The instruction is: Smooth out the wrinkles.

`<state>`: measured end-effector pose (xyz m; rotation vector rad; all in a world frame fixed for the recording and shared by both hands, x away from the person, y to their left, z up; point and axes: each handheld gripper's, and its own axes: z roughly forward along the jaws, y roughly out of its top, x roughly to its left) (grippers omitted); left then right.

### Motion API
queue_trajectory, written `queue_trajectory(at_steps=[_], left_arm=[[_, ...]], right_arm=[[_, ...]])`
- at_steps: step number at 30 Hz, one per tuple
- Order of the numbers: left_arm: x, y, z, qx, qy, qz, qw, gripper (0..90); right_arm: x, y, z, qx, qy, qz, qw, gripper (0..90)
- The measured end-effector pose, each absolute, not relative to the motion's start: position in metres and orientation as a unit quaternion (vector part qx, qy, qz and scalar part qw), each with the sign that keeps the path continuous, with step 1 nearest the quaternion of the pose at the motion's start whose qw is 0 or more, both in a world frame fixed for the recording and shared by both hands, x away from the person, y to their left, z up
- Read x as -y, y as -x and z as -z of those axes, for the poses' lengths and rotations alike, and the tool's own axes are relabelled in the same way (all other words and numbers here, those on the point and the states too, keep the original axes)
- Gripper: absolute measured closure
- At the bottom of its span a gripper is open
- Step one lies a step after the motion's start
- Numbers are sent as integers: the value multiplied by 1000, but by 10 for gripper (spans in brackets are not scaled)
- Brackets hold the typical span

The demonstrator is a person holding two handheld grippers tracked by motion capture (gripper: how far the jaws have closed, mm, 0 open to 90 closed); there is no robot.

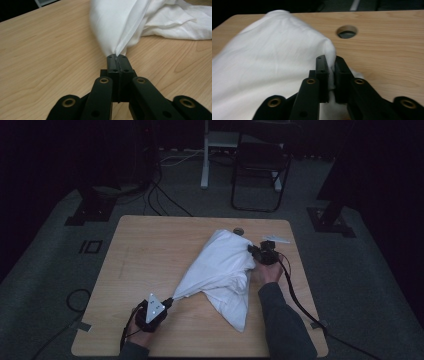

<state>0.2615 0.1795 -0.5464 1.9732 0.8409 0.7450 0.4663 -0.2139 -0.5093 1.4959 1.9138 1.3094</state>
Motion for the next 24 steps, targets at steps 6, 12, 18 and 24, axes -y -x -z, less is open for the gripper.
queue_trajectory(at_steps=[6, 12, 18, 24], left_arm=[[-168, -271, 527, -312, -779, -303, 451, 702], [-153, -302, 506, -302, -780, -308, 454, 695], [-120, -360, 487, -293, -790, -299, 447, 673], [-77, -401, 480, -275, -814, -278, 429, 668]], right_arm=[[208, -439, 490, -706, -486, -478, 195, 605], [203, -408, 485, -732, -452, -465, 210, 560], [205, -388, 490, -734, -447, -466, 211, 530], [199, -370, 495, -749, -420, -474, 193, 539]])
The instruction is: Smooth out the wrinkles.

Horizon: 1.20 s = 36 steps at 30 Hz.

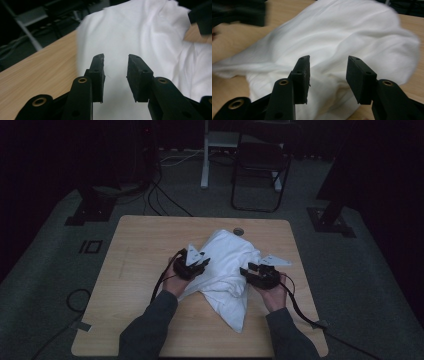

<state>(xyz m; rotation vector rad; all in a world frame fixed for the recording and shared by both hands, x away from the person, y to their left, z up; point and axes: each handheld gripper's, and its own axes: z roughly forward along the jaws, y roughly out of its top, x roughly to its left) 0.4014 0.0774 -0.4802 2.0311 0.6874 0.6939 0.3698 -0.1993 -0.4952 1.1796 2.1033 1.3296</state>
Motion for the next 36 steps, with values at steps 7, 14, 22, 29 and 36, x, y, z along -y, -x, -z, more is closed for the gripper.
queue_trajectory(at_steps=[7, 14, 22, 29, 36], left_arm=[[-40, -430, 490, -266, -842, -250, 398, 671], [-30, -437, 503, -281, -848, -237, 382, 690], [-30, -440, 510, -298, -847, -237, 372, 711], [-30, -443, 510, -314, -841, -238, 370, 730], [-29, -443, 506, -315, -842, -239, 367, 717]], right_arm=[[182, -367, 507, -778, -388, -465, 170, 518], [173, -371, 518, -801, -381, -434, 162, 845], [204, -318, 527, -798, -383, -442, 146, 888], [223, -282, 535, -803, -383, -437, 131, 889], [231, -263, 538, -818, -359, -433, 116, 802]])
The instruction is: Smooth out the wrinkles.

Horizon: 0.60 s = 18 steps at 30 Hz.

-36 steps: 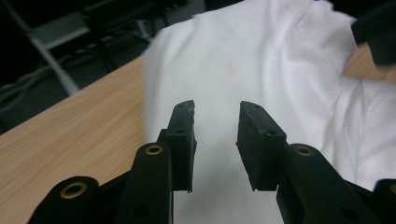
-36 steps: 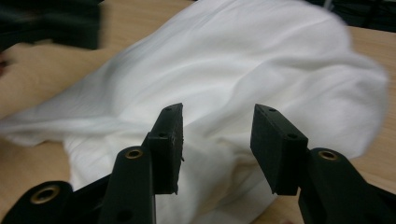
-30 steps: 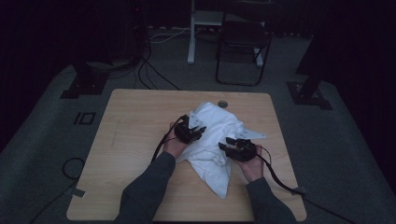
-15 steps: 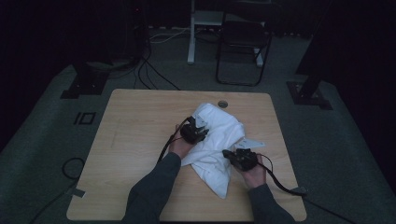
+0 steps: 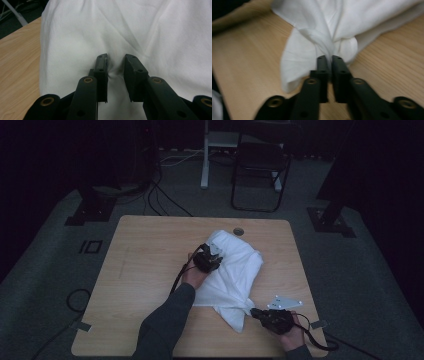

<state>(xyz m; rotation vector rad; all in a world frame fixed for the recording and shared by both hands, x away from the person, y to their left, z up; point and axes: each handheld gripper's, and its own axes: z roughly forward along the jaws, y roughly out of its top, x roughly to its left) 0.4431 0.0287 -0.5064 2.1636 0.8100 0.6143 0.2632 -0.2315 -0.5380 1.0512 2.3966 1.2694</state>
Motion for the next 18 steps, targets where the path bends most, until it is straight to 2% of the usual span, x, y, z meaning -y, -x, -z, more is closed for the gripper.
queue_trajectory(at_steps=[2, 5, 7, 10, 15, 18], left_arm=[[-32, -441, 500, -311, -838, -239, 378, 666], [-46, -440, 486, -329, -817, -250, 402, 625], [-60, -443, 479, -350, -801, -265, 407, 615], [-73, -452, 481, -375, -793, -260, 403, 602], [-80, -458, 500, -382, -808, -221, 389, 593], [-84, -456, 506, -387, -807, -196, 401, 640]], right_arm=[[232, -264, 531, -809, -357, -452, 121, 652], [231, -275, 518, -786, -364, -481, 139, 544], [225, -289, 510, -776, -375, -482, 157, 543], [208, -325, 509, -768, -401, -465, 182, 514], [190, -381, 521, -754, -456, -435, 186, 524], [184, -404, 528, -760, -473, -404, 188, 550]])
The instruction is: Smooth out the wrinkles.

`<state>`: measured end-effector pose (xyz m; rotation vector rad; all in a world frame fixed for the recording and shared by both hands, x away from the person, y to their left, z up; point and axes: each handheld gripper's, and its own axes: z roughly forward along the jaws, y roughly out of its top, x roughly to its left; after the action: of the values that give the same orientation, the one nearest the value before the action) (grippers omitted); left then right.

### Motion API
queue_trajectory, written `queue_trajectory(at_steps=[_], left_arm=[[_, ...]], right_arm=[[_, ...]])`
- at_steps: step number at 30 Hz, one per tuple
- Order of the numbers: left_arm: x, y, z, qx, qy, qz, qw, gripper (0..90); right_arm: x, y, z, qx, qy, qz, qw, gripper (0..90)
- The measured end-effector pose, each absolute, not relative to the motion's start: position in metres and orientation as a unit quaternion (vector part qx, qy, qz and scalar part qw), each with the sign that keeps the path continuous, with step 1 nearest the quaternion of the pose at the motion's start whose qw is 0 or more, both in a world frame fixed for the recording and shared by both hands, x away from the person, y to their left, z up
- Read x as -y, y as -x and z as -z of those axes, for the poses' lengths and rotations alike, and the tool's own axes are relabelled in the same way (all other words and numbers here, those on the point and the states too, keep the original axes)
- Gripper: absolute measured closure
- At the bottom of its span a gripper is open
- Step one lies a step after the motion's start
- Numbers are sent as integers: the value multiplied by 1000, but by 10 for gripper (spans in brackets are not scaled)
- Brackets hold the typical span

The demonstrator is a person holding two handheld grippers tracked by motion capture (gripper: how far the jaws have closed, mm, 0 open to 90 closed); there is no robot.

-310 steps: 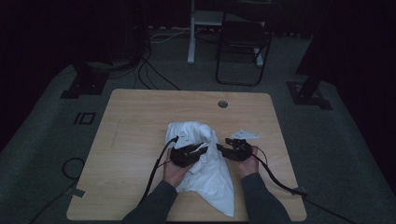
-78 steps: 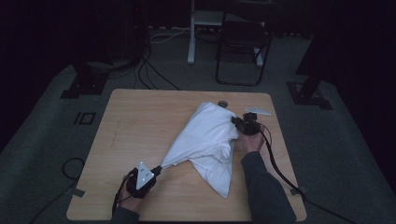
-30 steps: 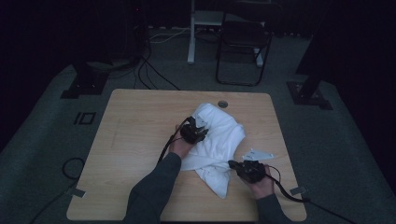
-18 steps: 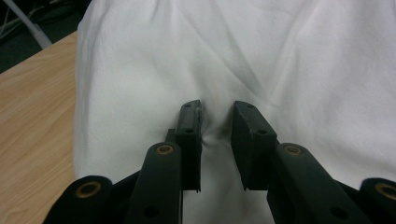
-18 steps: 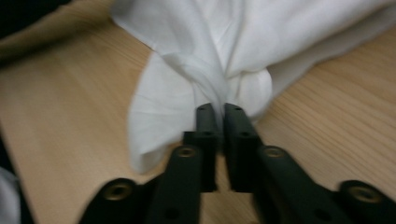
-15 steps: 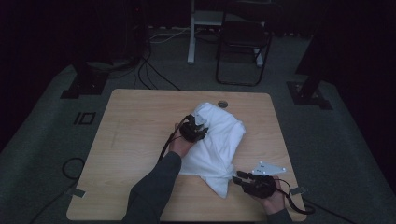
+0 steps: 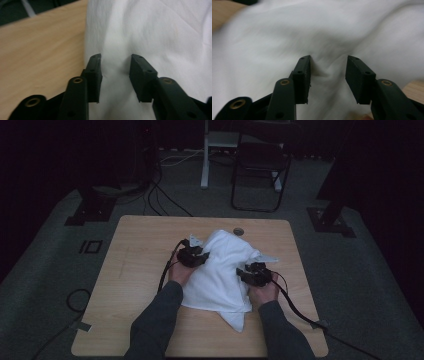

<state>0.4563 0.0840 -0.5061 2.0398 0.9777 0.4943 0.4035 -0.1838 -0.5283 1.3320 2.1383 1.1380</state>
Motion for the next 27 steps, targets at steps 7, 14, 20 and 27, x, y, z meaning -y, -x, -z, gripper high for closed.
queue_trajectory(at_steps=[7, 14, 20, 27], left_arm=[[-84, -445, 515, -386, -816, -181, 391, 691], [-87, -436, 520, -394, -817, -168, 387, 695], [-96, -414, 522, -391, -826, -174, 367, 695], [-114, -392, 523, -396, -819, -179, 374, 688]], right_arm=[[176, -442, 538, -770, -474, -392, 169, 576], [170, -468, 540, -784, -455, -391, 157, 627], [151, -469, 546, -802, -411, -408, 149, 725], [135, -467, 548, -815, -377, -423, 122, 687]])
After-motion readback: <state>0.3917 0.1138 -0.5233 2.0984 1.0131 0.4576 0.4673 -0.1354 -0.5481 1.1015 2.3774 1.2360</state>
